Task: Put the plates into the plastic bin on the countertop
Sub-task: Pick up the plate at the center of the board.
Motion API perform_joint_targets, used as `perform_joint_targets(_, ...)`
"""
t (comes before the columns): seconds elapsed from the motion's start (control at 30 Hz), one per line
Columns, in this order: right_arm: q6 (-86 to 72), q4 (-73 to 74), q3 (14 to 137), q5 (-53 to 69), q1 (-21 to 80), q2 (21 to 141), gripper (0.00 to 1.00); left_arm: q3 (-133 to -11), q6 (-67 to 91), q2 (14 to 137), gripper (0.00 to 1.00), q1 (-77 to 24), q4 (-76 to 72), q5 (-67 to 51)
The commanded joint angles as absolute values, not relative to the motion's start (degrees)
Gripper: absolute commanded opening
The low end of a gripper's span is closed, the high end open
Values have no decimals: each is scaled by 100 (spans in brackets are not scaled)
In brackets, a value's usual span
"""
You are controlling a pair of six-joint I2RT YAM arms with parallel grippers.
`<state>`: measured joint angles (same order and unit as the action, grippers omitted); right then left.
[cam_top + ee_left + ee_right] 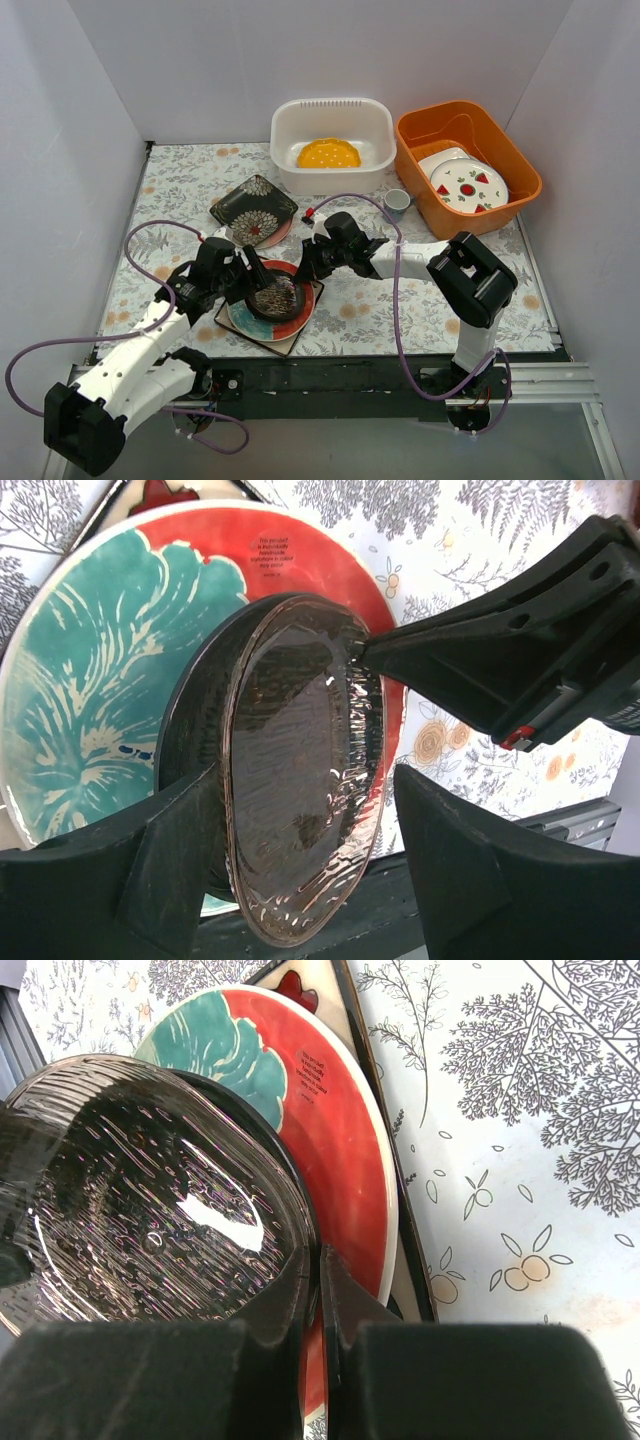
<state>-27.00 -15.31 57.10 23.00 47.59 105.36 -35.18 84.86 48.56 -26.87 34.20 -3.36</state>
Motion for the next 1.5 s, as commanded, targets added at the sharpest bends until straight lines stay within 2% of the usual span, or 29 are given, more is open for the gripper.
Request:
perform_joint_targets(0.0,-2672,-1705,5616,2311,4729,10573,6,-3454,8429,4983,62,-2689,3270,-615)
perform_joint_targets(0.07,-2681,-1714,5616,2320,4729,10573,6,-3428,8420,5036,57,-2689,3217,-659)
perform_joint_targets(0.17,-2689,-1723,5625,2338,4729,10547,5,-3410,8394,5080,41,-2690,3182,-712)
perform_joint_targets(0.2,-2698,-1723,5625,2347,4729,10538,6,-3410,8385,5080,34,-2689,3182,-729)
perform_joint_targets(0.23,-2690,-1731,5616,2355,4729,10521,6,-3410,8385,5089,20,-2698,3182,-738)
perform_joint_targets(0.3,-2690,-1810,5599,2513,4729,10485,7,-3419,8376,5089,3,-2689,3190,-738)
perform_joint_targets(0.33,-2689,-1828,5599,2575,4729,10477,11,-3428,8376,5089,0,-2689,3173,-747)
perform_joint_targets(0.4,-2707,-1828,5590,2628,4729,10433,14,-3445,8350,5098,0,-2689,3217,-747)
perform_joint_targets(0.43,-2707,-1837,5572,2628,4729,10407,21,-3463,8358,5124,0,-2689,3234,-695)
perform_joint_targets(0.5,-2707,-1872,5537,2610,4729,10319,27,-3498,8350,5098,0,-2689,3305,-651)
perform_joint_targets(0.63,-2689,-1925,5432,2566,4729,10126,46,-3568,8358,4984,0,-2689,3419,-519)
perform_joint_targets(0.83,-2698,-1995,5344,2522,4737,9888,59,-3691,8376,4834,0,-2689,3638,-369)
perform_joint_targets(1.23,-2733,-2171,5195,2654,4606,9589,71,-3990,8394,4492,0,-2689,3972,-89)
perform_joint_targets(1.47,-2979,-2627,4940,3005,4491,9396,72,-4105,8323,4421,0,-2689,3920,-96)
